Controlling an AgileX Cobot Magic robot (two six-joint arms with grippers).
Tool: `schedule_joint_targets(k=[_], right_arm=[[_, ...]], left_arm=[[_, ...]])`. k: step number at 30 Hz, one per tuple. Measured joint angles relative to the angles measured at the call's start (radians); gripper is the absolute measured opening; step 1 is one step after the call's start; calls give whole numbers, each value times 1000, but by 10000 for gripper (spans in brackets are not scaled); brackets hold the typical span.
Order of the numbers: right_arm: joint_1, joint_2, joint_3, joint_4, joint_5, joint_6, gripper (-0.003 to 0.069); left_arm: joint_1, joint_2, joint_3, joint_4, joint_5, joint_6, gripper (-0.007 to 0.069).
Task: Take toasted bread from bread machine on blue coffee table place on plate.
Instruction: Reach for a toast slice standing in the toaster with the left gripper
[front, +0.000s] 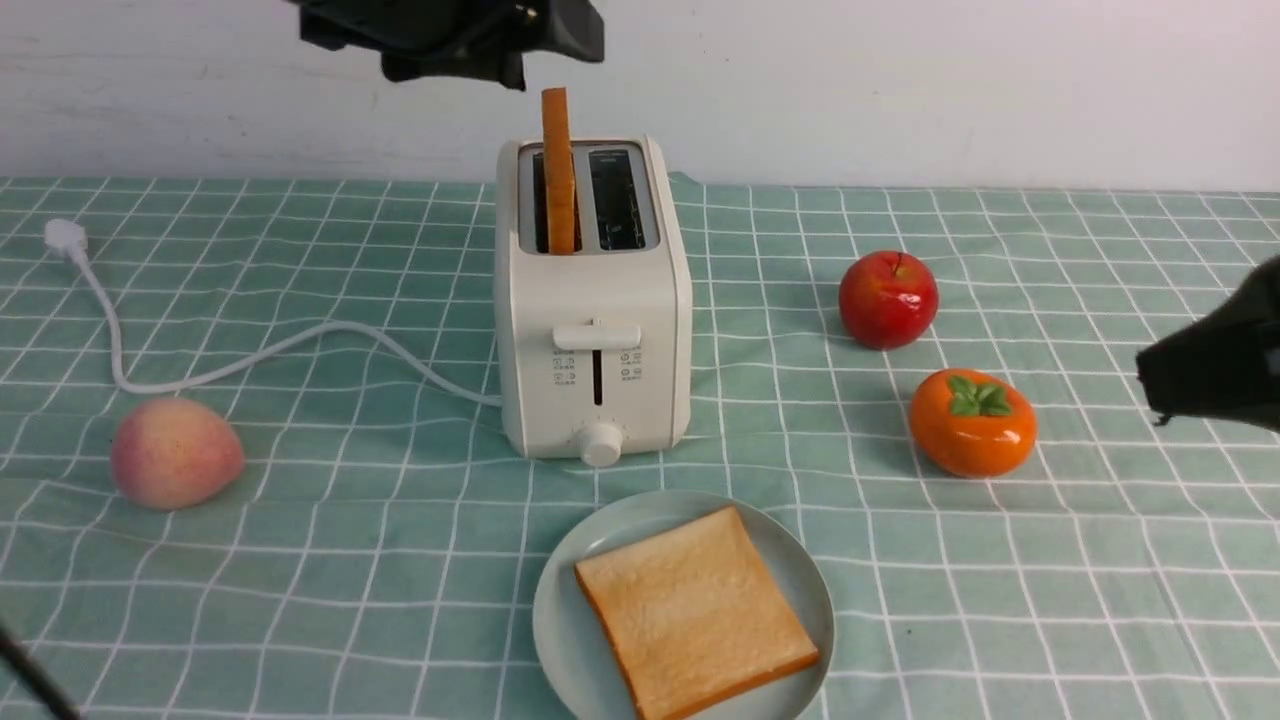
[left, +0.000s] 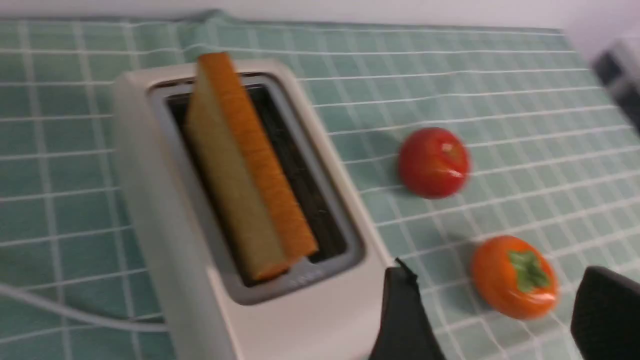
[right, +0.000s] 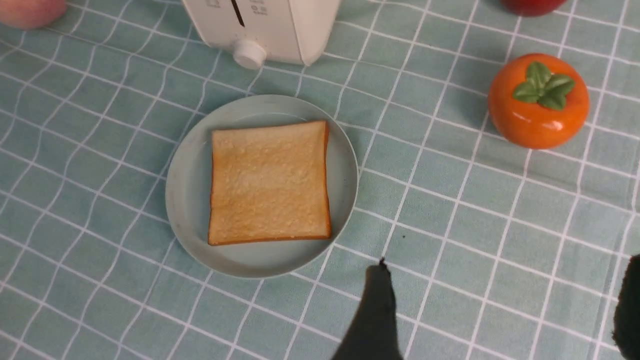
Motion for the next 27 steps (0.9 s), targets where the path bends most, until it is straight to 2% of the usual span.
schedule_joint_targets(k=[1, 2, 4, 7, 12, 14, 16, 18, 19, 20, 21, 27], right_arm=[[0, -4, 0, 1, 3, 0, 584], [0, -8, 0, 3, 5, 0, 584], [0, -14, 0, 7, 13, 0, 584], [0, -15, 0, 8, 14, 0, 584], [0, -15, 0, 8, 14, 0, 584], [0, -15, 0, 8, 14, 0, 584], [0, -15, 0, 8, 15, 0, 584], [0, -15, 0, 8, 16, 0, 584], [0, -15, 0, 8, 16, 0, 584], [0, -15, 0, 9, 22, 0, 584], [0, -15, 0, 9, 23, 0, 584], [0, -15, 0, 9, 25, 0, 584]], left_arm=[[-11, 26, -30, 81, 14, -62, 443], [-27, 78, -86, 189, 39, -174, 446], [-37, 150, -159, 297, 74, -290, 448], [-37, 240, -231, 374, 95, -390, 448], [-36, 347, -265, 388, 83, -418, 429], [-37, 390, -265, 386, 77, -420, 388], [-37, 408, -265, 386, 76, -418, 339], [-37, 410, -265, 390, 76, -408, 253], [-37, 410, -265, 390, 76, -407, 243], [-37, 399, -265, 390, 79, -394, 144], [-37, 392, -265, 390, 87, -389, 107], [-36, 262, -265, 398, 167, -317, 98]])
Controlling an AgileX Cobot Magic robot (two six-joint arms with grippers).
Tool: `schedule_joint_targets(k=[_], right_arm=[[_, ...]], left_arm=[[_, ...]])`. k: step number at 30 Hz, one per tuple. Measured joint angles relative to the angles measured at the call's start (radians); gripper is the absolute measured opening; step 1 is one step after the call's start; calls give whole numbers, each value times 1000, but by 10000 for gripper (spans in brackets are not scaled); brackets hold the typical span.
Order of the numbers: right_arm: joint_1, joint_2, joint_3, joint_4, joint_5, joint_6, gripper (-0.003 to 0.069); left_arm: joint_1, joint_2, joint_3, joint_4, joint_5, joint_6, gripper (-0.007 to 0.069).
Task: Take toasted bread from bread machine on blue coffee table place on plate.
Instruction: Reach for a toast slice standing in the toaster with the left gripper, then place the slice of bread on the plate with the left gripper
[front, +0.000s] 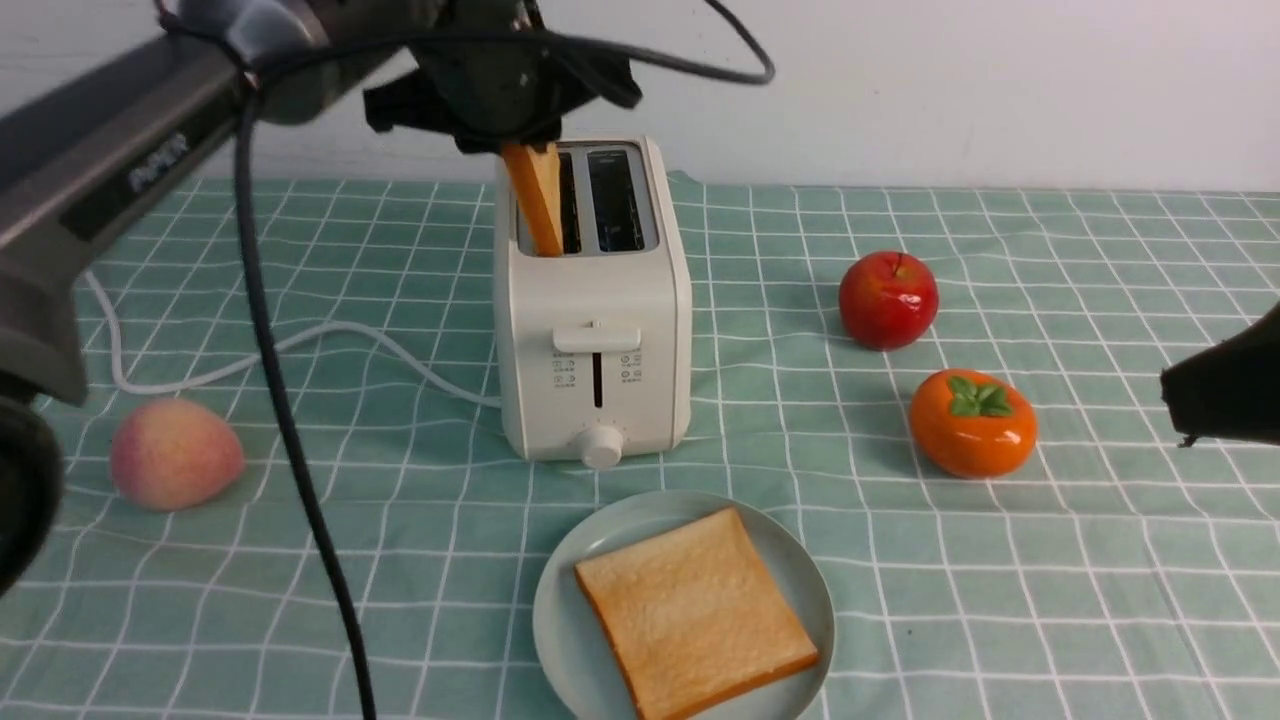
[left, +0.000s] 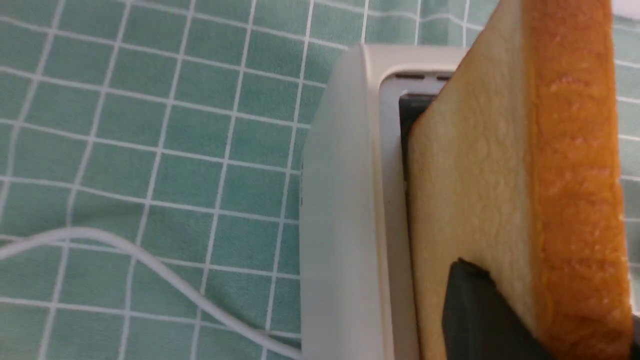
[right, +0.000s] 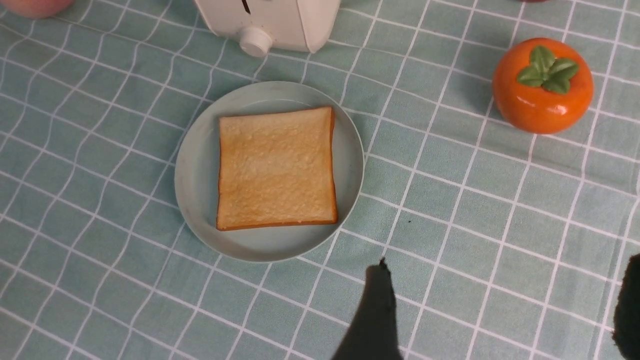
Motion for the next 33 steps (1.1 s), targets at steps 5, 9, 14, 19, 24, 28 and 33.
schedule_joint_targets(k=[5, 9, 14, 19, 24, 28, 33], right_arm=[[0, 0, 0, -5, 1, 0, 582], [0, -1, 0, -4, 1, 0, 580], [0, -1, 0, -4, 1, 0, 580], [0, -1, 0, -4, 1, 0, 580], [0, -1, 0, -3, 1, 0, 580], [0, -1, 0, -2, 1, 0, 580], [0, -1, 0, 3, 2, 0, 579]], left_arm=[[-1, -209, -10, -12, 227, 180, 98], [-1, -308, 23, -102, 274, 250, 98], [-1, -437, 264, -594, 278, 477, 98], [-8, -425, 631, -988, 140, 652, 98], [-12, -372, 881, -1080, -120, 676, 101], [-47, -318, 991, -1146, -266, 727, 175], [-89, -287, 1009, -1074, -390, 787, 442]])
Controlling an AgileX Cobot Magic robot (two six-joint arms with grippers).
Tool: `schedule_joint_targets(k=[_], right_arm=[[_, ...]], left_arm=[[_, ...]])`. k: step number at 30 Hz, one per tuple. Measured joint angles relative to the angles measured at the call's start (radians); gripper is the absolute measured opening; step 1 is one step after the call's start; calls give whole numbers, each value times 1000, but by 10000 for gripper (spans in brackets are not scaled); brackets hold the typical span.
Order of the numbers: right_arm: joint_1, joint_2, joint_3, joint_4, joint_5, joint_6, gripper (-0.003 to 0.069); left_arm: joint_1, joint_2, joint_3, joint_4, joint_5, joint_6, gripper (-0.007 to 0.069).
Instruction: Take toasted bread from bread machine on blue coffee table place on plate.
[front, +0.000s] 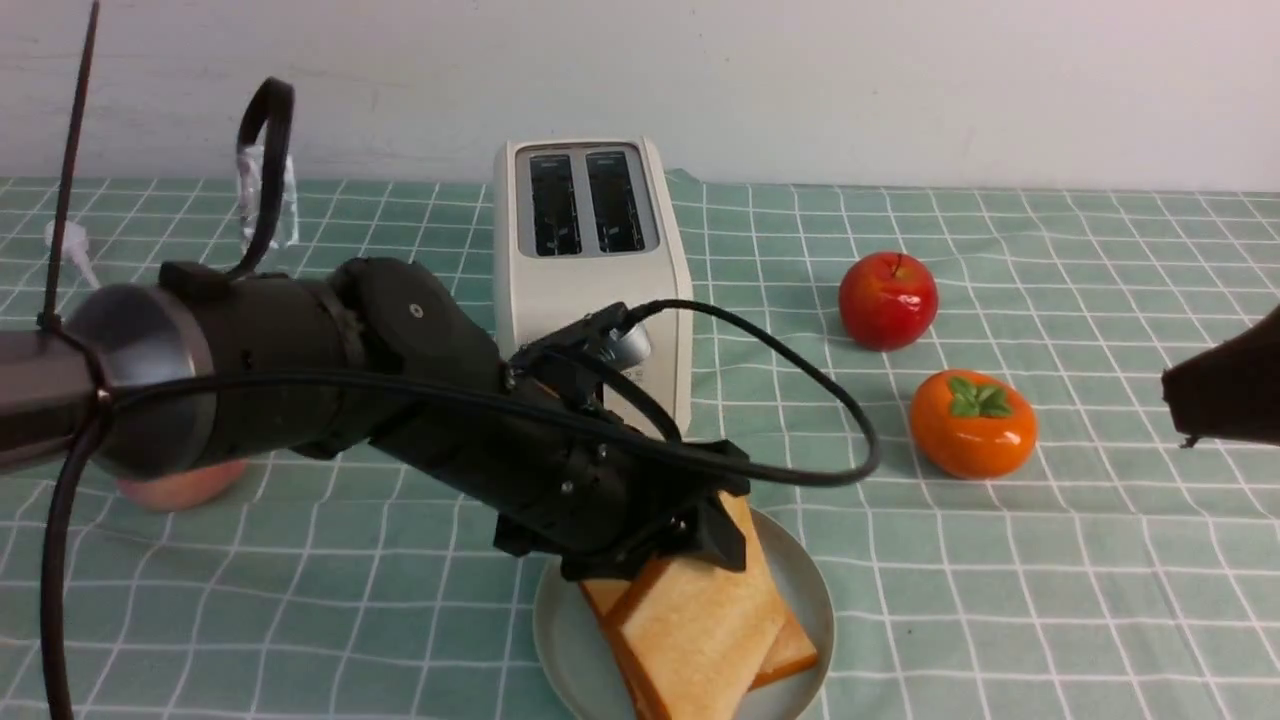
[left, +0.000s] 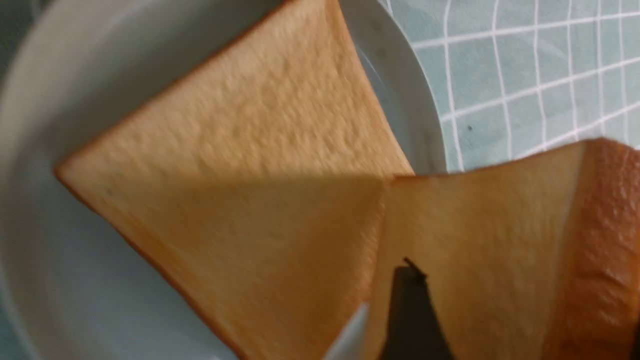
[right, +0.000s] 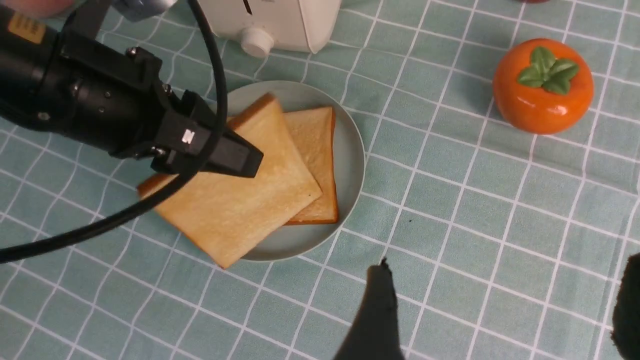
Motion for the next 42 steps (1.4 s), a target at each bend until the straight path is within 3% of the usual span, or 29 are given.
schedule_joint_targets(k=[1, 2, 3, 4, 6, 7, 9, 10, 11, 12, 13, 15, 16, 21, 24, 34, 42], right_arm=[[0, 0, 0, 0, 4, 0, 579], [0, 0, 0, 0, 6, 0, 578], [0, 0, 0, 2, 25, 0, 570], [0, 0, 0, 2, 28, 0, 567], [0, 0, 2, 3, 50, 0, 537], [0, -1, 14, 0, 58, 0, 472], [0, -1, 34, -9, 60, 23, 381], [0, -5, 63, -22, 52, 41, 279], [0, -6, 68, -22, 50, 41, 262], [0, -18, 110, -40, 23, 70, 144], [0, -35, 147, -48, -15, 90, 71], [0, -60, 201, -52, -60, 120, 15], [0, -104, 295, -52, -163, 147, -15], [0, -289, 607, -29, -495, 152, -19], [0, -424, 793, -4, -666, 152, -19], [0, -617, 1136, -31, -984, 152, -17], [0, -619, 1217, -34, -1054, 152, -12]], left_arm=[[5, -3, 0, 41, -16, -4, 507], [10, -4, 0, 52, -23, -9, 519], [38, -13, -1, 184, -35, -50, 610], [42, -14, -2, 184, -35, -57, 617], [90, -30, -18, 335, -16, -141, 654], [151, -55, -56, 452, 37, -239, 661], [200, -85, -106, 556, 108, -334, 656], [246, -113, -145, 627, 166, -395, 643], [252, -118, -152, 627, 175, -401, 640], [290, -156, -190, 676, 237, -429, 611], [313, -193, -208, 683, 275, -437, 575], [325, -232, -214, 673, 297, -438, 527], [328, -287, -210, 626, 308, -417, 442], [324, -463, -108, 340, 310, -200, 65], [325, -577, -21, 277, 310, -126, -14], [327, -1002, 343, 253, 326, -126, -14], [327, -1369, 606, 239, 326, -343, -14]])
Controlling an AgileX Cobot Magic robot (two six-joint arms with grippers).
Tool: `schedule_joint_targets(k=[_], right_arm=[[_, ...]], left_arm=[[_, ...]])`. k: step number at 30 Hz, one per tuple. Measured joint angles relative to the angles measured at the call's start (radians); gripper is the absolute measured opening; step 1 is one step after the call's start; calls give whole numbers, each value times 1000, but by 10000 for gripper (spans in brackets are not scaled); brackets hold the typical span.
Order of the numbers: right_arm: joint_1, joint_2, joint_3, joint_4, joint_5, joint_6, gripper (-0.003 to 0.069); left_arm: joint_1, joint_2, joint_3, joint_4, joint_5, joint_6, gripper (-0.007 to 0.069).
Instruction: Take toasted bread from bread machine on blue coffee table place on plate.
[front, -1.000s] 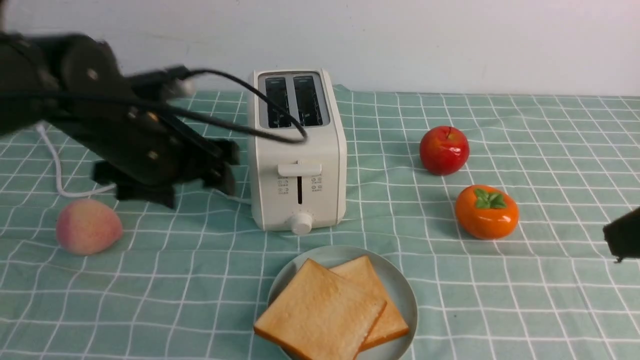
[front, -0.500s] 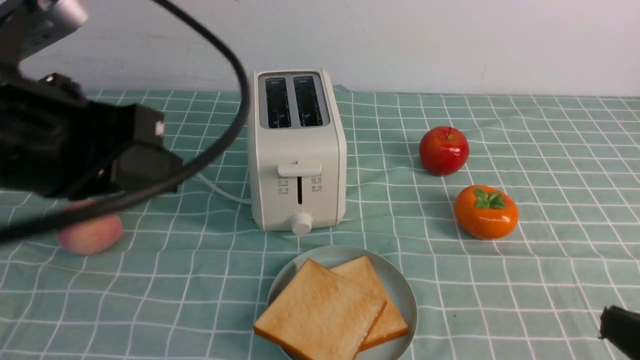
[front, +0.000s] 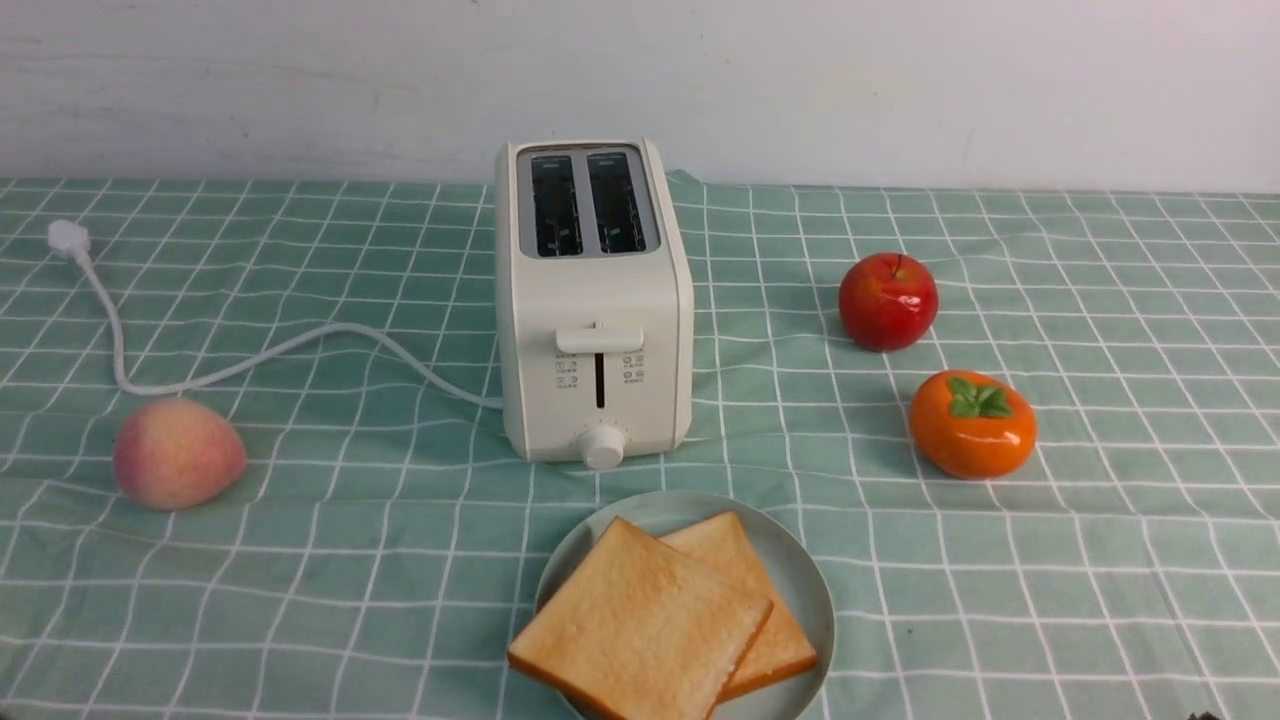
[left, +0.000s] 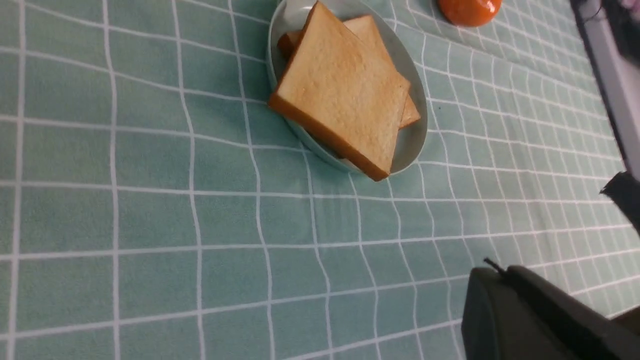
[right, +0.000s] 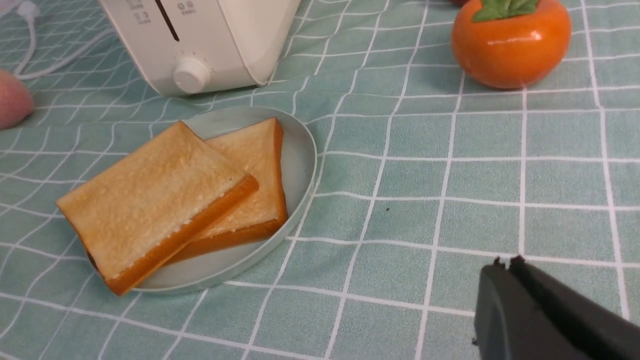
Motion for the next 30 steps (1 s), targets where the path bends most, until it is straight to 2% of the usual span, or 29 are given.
schedule_joint_targets(k=[6, 18, 21, 22, 23, 24, 26, 27, 30], right_arm=[[0, -1, 1, 0, 0, 0, -8], [0, -1, 1, 0, 0, 0, 4], [0, -1, 1, 0, 0, 0, 4], [0, -1, 1, 0, 0, 0, 6], [0, -1, 1, 0, 0, 0, 6], [0, -1, 1, 0, 0, 0, 8], [0, -1, 1, 0, 0, 0, 10], [0, -1, 1, 0, 0, 0, 12], [0, -3, 1, 0, 2, 0, 15]], left_arm=[[0, -124, 12, 2, -8, -35, -14], [0, -132, 13, 16, 3, -35, -14], [0, -138, 38, 125, -91, 13, -14], [1, -168, 83, 250, -210, 51, -14], [1, -173, 83, 265, -210, 55, -14], [14, -235, 150, 377, -336, 70, -14], [31, -282, 204, 460, -416, 71, -14], [63, -333, 283, 535, -513, 67, -14], [126, -353, 427, 593, -635, 47, -14]])
